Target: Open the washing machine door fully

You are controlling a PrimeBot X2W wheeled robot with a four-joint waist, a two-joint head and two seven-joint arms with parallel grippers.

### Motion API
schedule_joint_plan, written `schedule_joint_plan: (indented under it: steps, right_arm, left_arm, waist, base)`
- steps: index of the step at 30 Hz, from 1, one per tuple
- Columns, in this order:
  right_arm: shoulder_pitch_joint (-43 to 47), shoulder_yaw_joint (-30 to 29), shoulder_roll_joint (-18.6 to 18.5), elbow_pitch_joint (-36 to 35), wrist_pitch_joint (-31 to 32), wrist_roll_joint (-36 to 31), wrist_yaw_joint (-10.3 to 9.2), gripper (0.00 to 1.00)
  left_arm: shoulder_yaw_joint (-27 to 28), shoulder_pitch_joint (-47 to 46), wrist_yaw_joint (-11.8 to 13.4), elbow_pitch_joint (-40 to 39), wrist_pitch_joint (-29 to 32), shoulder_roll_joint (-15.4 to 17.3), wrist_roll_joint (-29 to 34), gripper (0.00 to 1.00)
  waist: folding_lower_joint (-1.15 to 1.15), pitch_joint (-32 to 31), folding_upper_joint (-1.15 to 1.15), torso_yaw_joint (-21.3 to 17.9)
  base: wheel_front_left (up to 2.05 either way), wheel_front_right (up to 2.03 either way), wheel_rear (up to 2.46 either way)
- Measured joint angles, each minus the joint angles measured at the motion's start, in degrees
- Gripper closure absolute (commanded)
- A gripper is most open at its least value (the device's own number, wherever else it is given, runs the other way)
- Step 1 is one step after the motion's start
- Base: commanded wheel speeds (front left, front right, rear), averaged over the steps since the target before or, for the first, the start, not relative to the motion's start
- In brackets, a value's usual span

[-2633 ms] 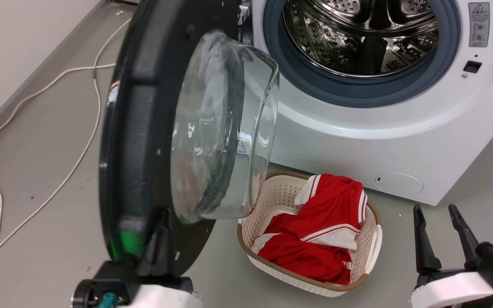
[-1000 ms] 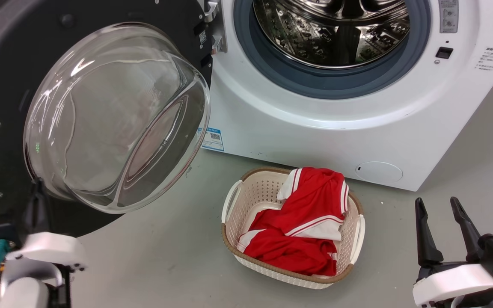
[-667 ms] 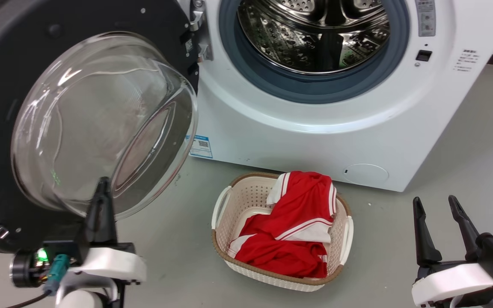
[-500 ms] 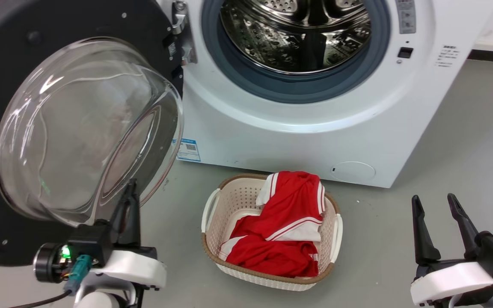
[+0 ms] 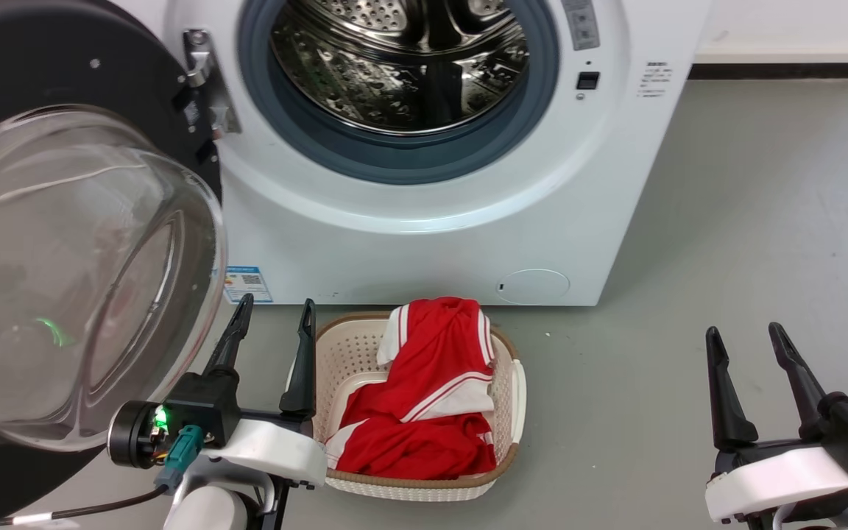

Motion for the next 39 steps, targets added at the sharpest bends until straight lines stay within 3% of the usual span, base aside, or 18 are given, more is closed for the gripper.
schedule_joint_plan:
  steps: [10,39]
  right_arm:
    - [0.69,0.76,0.00,-1.49,0.68,0.11,0.00,0.00]
    - [1.08,1.26,0.00,-0.70,-0.32,1.01,0.00,0.00]
  left_arm:
    - [0.73,0.03,0.99,1.46,-1.13,-1.29,0.54,0.00]
    - [3.75,1.75,0.21,0.70,-1.24,-3.18,2.61,0.00]
  waist:
    - [0.00,-0.09,0.00,-3.10]
    - [0.00,0.57,0.00,-2.62]
  base:
    - [0.00,0.00,0.00]
    - [0.00,0.00,0.00]
